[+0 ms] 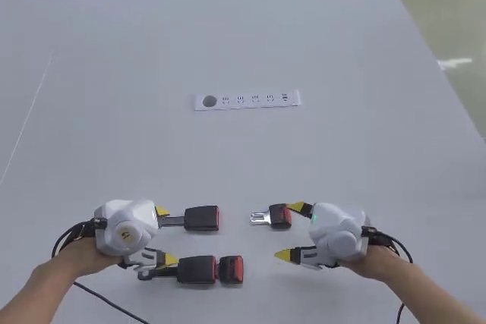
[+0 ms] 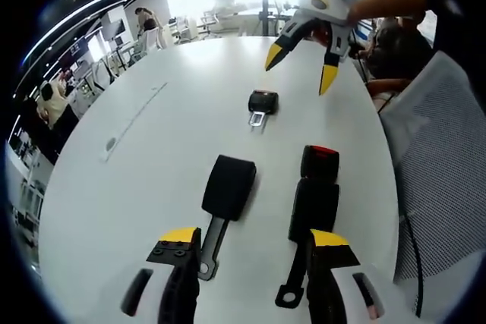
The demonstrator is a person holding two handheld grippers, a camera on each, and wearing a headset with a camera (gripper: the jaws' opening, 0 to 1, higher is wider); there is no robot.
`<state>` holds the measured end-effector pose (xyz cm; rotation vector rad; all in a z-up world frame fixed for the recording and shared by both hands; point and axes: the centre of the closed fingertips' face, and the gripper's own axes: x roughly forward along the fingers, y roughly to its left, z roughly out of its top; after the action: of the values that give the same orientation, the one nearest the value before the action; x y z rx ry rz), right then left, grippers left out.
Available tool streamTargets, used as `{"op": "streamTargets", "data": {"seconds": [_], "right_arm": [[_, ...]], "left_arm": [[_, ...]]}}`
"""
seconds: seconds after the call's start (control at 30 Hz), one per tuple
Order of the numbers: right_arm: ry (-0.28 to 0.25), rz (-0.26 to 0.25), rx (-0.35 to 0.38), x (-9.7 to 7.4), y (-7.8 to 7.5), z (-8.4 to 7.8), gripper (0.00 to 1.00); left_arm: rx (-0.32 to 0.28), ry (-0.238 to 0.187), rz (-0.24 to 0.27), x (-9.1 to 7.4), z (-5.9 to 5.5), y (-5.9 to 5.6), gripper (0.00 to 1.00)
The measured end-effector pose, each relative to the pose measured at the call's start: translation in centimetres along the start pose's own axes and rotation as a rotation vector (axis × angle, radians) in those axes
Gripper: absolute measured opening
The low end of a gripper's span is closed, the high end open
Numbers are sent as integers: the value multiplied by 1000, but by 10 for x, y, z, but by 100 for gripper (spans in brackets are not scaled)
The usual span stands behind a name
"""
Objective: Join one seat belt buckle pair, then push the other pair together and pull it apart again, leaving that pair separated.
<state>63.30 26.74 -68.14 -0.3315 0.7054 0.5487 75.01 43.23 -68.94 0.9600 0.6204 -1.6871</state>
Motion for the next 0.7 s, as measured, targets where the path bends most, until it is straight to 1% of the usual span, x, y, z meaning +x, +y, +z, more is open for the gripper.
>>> {"op": "streamTargets", "data": {"seconds": [0.27,0.47,0.57,0.7], "right_arm": [[17,10,-33,-2,-14,-9,54],[28,42,-69,3,-19,-15,52],[35,60,-87,6,-22,-18,51],[49,76,-102,8,-27,-21,50]], "left_arm": [[34,15,-16,8,3,11,57],[58,26,-35,14,8,19,56],[76,35,-46,17,11,22,56],[105,54,-67,24,10,25,55]]}}
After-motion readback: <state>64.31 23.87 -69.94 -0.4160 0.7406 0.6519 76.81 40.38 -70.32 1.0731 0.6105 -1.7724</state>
